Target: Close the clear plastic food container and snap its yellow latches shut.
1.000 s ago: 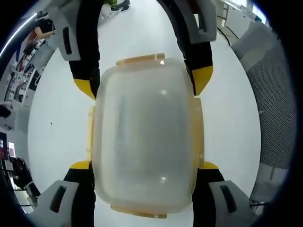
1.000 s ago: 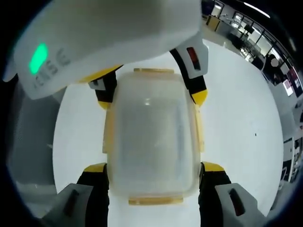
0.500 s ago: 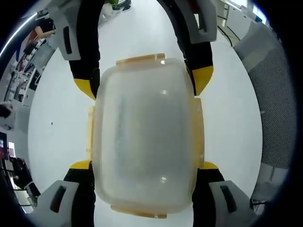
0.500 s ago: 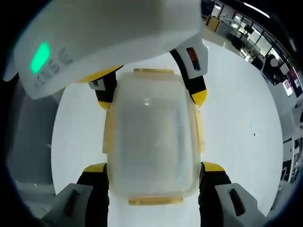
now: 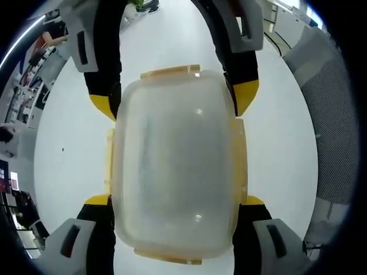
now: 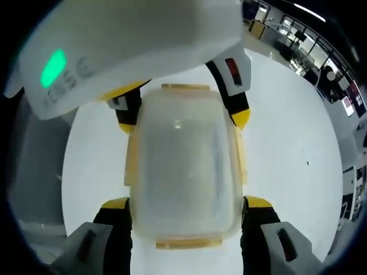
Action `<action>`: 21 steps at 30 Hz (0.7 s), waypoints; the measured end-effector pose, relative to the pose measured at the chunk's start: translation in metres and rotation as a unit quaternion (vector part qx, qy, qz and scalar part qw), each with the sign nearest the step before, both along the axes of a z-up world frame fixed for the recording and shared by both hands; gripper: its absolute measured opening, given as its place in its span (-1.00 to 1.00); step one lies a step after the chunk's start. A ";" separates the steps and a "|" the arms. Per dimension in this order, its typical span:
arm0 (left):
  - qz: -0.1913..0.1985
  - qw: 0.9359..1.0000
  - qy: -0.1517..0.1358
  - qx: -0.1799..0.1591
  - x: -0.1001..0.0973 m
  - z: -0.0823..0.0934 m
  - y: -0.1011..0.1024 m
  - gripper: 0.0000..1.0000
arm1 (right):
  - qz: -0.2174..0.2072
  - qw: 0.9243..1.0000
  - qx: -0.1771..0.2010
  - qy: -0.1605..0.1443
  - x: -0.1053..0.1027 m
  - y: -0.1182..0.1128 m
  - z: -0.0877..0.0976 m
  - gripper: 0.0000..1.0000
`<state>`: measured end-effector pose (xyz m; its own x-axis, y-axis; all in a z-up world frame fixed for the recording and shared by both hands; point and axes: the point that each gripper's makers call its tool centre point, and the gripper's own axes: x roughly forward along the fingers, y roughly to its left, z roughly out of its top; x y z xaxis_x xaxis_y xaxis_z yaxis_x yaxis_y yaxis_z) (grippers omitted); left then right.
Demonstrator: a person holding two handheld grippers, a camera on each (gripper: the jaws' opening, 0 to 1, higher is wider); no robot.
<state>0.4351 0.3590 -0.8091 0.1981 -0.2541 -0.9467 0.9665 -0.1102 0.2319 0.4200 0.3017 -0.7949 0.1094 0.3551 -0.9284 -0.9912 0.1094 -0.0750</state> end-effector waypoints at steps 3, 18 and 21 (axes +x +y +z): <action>-0.003 1.000 0.001 0.001 0.001 0.000 0.000 0.71 | -0.001 1.000 0.004 0.001 0.001 0.000 0.000 0.57; 0.002 0.998 0.011 -0.061 0.000 0.015 -0.001 0.88 | 0.001 0.993 0.118 -0.007 0.005 0.017 0.024 0.61; 0.025 0.993 0.021 -0.118 -0.001 0.029 -0.002 0.85 | -0.020 0.990 0.141 -0.014 0.007 0.010 0.031 0.55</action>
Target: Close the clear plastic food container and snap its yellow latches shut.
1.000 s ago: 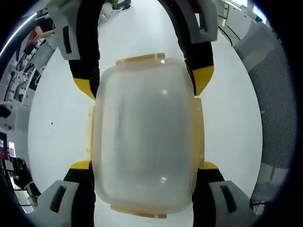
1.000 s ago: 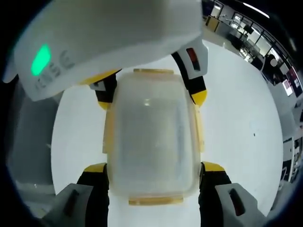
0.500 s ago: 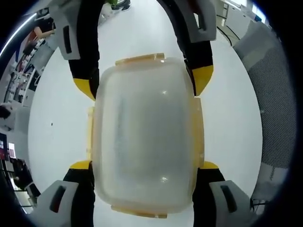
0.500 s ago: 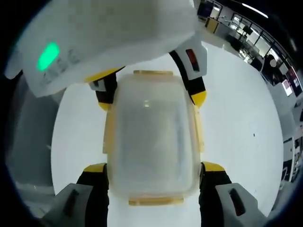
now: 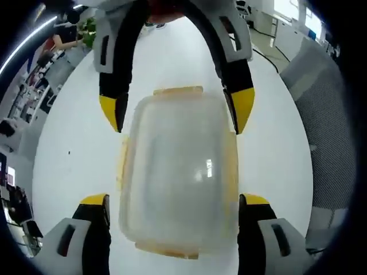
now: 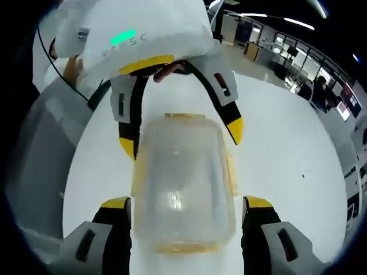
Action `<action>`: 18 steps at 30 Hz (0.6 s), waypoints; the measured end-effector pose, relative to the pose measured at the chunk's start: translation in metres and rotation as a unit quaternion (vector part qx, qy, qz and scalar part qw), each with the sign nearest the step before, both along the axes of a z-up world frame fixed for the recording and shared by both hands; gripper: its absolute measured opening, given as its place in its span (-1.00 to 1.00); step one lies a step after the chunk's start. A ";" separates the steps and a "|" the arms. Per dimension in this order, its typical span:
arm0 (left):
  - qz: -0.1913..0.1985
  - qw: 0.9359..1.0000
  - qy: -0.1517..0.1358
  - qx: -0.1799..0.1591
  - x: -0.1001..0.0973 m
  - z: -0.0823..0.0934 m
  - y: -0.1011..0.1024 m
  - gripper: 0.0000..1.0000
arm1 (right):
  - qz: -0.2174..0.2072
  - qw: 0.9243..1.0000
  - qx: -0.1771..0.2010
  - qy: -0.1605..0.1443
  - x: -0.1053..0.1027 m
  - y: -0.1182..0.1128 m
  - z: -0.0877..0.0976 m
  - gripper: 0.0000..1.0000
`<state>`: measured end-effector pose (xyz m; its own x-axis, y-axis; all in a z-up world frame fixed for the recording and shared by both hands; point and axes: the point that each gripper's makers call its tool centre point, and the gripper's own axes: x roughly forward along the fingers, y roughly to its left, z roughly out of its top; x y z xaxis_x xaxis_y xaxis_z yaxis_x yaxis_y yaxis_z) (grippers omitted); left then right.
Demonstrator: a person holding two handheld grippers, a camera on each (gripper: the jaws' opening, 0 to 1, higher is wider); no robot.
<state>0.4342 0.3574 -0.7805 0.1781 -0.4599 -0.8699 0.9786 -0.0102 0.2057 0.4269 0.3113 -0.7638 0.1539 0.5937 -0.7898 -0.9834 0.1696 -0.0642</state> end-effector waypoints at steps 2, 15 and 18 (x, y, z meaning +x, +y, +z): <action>0.011 0.999 0.000 -0.032 0.001 0.006 0.000 0.85 | -0.026 0.999 0.026 -0.007 0.001 -0.002 0.006 0.53; 0.148 0.937 0.017 -0.315 -0.005 0.057 0.009 0.76 | -0.154 0.967 0.192 -0.072 -0.009 0.008 0.044 0.49; 0.186 0.921 0.021 -0.342 -0.009 0.056 0.015 0.70 | -0.184 0.957 0.206 -0.084 -0.012 0.006 0.043 0.45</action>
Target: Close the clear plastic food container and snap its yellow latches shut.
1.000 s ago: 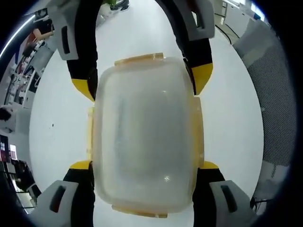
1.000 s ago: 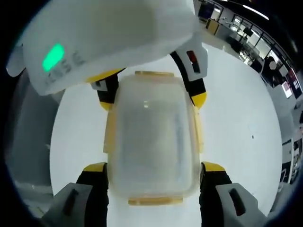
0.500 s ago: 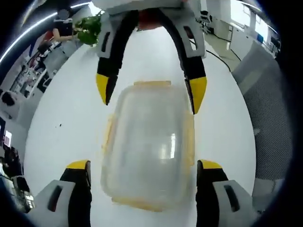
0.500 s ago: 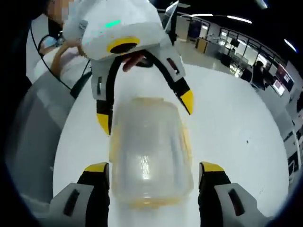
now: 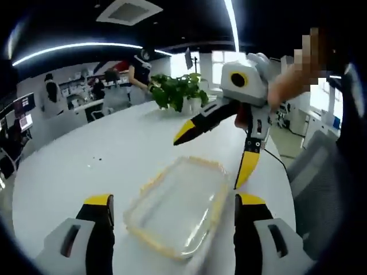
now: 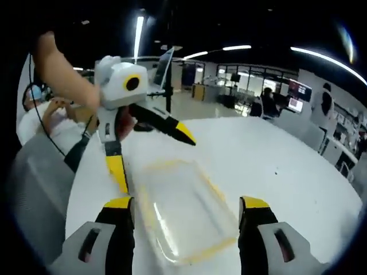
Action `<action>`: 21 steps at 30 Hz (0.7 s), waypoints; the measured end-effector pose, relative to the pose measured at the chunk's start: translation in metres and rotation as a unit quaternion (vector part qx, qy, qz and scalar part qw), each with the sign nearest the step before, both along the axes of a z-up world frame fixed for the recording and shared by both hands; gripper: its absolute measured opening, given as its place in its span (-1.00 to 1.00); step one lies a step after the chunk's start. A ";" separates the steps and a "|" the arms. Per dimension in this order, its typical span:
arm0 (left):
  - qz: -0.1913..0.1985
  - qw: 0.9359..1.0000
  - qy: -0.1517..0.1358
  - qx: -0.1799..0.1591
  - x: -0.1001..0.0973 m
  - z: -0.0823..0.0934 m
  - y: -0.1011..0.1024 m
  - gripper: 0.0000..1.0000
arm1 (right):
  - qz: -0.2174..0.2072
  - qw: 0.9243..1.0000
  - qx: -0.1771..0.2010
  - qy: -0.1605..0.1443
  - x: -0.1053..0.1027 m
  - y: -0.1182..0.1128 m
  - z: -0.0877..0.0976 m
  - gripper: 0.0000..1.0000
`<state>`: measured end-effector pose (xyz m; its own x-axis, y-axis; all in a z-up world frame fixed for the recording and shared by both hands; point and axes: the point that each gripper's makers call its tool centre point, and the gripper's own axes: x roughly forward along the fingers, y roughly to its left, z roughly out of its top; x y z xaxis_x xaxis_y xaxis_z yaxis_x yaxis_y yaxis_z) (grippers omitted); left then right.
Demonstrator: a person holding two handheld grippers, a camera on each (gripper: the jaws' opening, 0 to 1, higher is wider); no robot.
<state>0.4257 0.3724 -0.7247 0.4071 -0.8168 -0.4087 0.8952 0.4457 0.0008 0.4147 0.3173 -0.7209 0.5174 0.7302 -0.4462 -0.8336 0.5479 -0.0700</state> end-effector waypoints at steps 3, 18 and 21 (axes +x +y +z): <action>0.033 0.999 0.033 -0.015 -0.005 -0.009 0.006 0.67 | -0.042 0.998 0.031 0.018 -0.002 0.000 -0.002 0.38; 0.072 0.997 0.004 -0.037 -0.005 -0.003 0.011 0.62 | -0.077 0.996 0.046 0.014 -0.003 -0.007 -0.004 0.41; 0.075 0.996 0.009 -0.040 -0.008 -0.003 0.012 0.61 | -0.083 0.995 0.045 0.015 -0.006 -0.011 -0.004 0.39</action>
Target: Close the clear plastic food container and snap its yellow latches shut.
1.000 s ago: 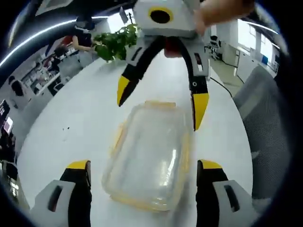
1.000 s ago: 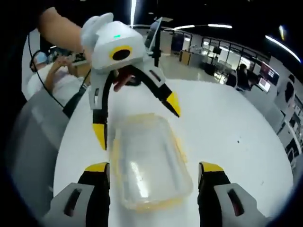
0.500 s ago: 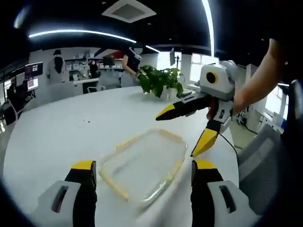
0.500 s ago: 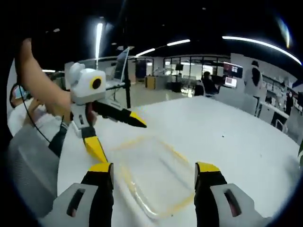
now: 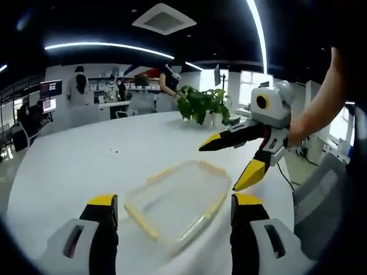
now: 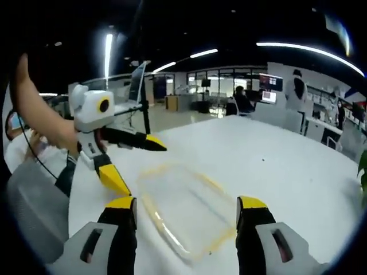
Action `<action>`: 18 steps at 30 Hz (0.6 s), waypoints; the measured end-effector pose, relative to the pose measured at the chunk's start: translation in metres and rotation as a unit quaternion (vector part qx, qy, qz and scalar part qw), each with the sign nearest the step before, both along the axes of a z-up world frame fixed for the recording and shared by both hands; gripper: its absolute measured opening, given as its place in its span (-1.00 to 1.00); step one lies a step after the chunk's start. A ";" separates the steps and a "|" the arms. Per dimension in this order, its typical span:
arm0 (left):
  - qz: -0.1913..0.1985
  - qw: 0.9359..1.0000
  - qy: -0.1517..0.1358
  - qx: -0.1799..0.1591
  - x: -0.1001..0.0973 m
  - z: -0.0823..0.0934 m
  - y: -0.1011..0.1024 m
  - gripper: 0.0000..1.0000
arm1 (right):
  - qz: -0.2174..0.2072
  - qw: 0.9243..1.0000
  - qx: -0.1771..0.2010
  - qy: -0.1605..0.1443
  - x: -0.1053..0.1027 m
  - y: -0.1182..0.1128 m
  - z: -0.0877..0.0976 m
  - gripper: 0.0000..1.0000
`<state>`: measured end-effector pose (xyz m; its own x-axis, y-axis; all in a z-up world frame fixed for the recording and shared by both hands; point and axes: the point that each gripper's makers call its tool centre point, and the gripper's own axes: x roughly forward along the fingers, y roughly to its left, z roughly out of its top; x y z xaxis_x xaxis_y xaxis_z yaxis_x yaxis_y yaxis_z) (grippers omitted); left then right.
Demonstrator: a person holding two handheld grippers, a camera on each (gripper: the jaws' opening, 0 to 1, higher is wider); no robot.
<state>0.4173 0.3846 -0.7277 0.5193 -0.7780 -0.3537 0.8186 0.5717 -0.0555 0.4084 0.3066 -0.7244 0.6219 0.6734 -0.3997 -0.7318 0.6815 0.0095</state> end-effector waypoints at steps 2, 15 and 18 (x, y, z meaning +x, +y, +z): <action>0.003 1.000 0.004 0.001 -0.005 -0.001 0.001 0.60 | -0.008 1.000 0.006 -0.001 -0.002 -0.004 0.002 0.38; 0.049 0.999 0.010 -0.013 -0.018 -0.001 0.020 0.50 | -0.041 0.999 0.016 0.001 -0.021 -0.023 0.006 0.37; 0.058 0.998 0.012 -0.015 -0.020 -0.001 0.027 0.50 | -0.050 0.999 0.021 0.002 -0.026 -0.027 0.007 0.38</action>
<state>0.3971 0.4119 -0.7286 0.5979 -0.7240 -0.3441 0.7453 0.6601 -0.0937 0.3822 0.2793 -0.7177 0.6856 0.6241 -0.3748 -0.6595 0.7505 0.0432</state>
